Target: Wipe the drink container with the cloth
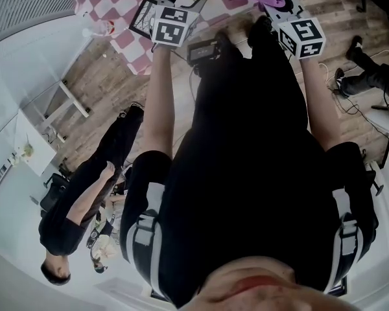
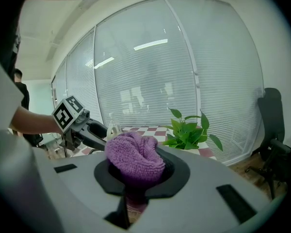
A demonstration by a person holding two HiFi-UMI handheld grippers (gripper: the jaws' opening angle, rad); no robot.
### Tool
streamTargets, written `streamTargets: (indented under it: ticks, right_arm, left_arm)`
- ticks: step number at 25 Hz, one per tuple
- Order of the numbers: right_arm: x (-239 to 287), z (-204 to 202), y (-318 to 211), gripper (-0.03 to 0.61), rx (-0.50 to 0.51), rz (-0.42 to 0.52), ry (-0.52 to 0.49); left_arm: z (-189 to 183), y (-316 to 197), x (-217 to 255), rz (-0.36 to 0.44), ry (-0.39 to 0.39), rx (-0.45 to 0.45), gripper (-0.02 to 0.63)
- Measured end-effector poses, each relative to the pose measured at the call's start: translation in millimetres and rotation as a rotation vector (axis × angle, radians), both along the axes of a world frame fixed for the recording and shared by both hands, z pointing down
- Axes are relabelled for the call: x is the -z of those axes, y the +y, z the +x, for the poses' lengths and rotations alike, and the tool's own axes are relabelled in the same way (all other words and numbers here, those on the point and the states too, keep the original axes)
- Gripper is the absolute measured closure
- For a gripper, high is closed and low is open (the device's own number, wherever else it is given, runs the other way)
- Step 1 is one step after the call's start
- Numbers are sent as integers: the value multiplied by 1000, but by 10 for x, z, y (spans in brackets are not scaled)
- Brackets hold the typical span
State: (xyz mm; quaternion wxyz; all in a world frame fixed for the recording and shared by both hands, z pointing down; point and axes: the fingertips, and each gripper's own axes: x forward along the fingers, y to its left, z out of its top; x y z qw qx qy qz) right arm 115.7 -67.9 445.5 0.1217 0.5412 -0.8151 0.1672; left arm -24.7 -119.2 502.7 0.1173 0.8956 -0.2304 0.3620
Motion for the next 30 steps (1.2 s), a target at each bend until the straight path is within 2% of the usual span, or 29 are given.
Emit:
streamTargets:
  ticks: [3, 9, 12, 15, 19, 22, 30]
  right_arm:
    - [-14, -6, -45, 515, 3, 4, -10]
    - [11, -43, -107, 515, 32, 8, -5]
    - [39, -44, -152, 515, 53, 11, -9]
    - [17, -73, -221, 515, 89, 7, -17]
    - [76, -73, -299, 515, 145, 4, -25]
    - [115, -65, -348, 515, 197, 6, -27]
    - [153, -71, -435, 515, 376, 33, 2]
  left_arm:
    - [2, -22, 16, -7, 39, 35, 353]
    - [-14, -28, 25, -18, 50, 85, 343]
    - [-8, -16, 44, -29, 78, 121, 334]
    - [-27, -15, 32, -46, 102, 174, 331]
    - [-28, -12, 80, -49, 94, 256, 314]
    - [-4, 4, 129, -46, 95, 338, 305]
    - [7, -33, 137, -16, 112, 662, 291]
